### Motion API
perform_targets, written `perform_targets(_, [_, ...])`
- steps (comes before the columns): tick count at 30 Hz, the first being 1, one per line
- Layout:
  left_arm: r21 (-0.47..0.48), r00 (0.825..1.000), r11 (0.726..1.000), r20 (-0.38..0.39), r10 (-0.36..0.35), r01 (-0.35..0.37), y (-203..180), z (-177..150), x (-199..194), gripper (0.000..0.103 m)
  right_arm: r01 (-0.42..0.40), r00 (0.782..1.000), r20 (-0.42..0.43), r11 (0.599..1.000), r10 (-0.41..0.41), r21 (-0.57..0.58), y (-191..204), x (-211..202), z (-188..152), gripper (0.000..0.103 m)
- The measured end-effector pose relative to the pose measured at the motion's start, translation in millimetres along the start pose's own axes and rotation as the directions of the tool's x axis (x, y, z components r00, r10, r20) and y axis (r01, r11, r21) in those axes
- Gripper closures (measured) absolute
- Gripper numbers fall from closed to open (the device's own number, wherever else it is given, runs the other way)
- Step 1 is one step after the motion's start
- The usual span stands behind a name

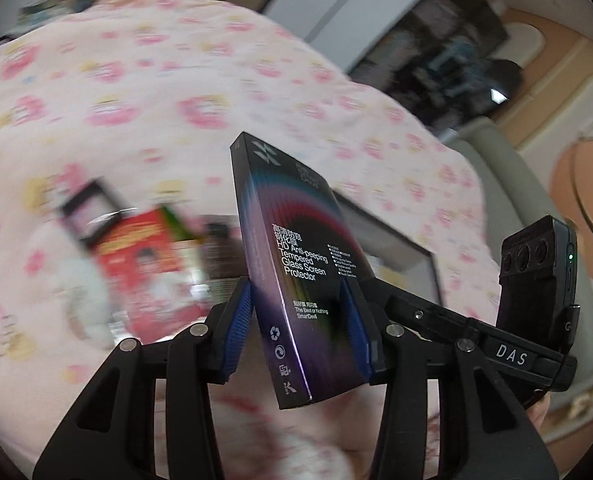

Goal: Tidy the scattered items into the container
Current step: 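Carry the Smart Devil box into the black box beside the package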

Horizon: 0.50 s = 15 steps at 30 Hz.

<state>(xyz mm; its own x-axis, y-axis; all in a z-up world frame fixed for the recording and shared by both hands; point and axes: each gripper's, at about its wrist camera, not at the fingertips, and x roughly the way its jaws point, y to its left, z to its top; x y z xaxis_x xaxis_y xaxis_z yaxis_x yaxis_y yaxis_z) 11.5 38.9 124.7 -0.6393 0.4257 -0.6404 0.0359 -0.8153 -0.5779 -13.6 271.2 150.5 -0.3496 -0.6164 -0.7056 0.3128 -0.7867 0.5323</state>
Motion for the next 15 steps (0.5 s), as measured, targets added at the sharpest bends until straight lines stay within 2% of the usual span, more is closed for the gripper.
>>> perform_targets(5, [0.102, 0.993, 0.990, -0.088, -0.084, 0.093, -82.1, -16.9, 59.1, 0.059, 0.100, 0.992, 0.071, 0.995, -0.102, 0.024, -53.1, -66.9, -1.5, 0.062])
perform_targets(8, [0.100, 0.967, 0.979, -0.199, -0.156, 0.179, -121.5, -32.2, 109.7, 0.059, 0.216, 0.973, 0.071, 0.975, -0.219, 0.041, -97.5, -96.9, -3.7, 0.062])
perform_targets(9, [0.111, 0.961, 0.976, -0.227, -0.157, 0.186, -134.5, -36.6, 123.1, 0.058, 0.259, 0.963, 0.075, 0.965, -0.261, 0.033, -109.4, -104.8, -4.4, 0.062])
perform_targets(11, [0.149, 0.956, 0.970, -0.254, -0.150, 0.192, -155.8, -42.6, 139.9, 0.057, 0.294, 0.951, 0.080, 0.954, -0.298, 0.052, -136.8, -119.9, -2.7, 0.062])
perform_targets(15, [0.183, 0.952, 0.968, -0.283, -0.118, 0.175, -179.4, -43.6, 168.8, 0.057, 0.290, 0.951, 0.080, 0.953, -0.297, 0.087, -177.3, -131.6, 2.2, 0.061])
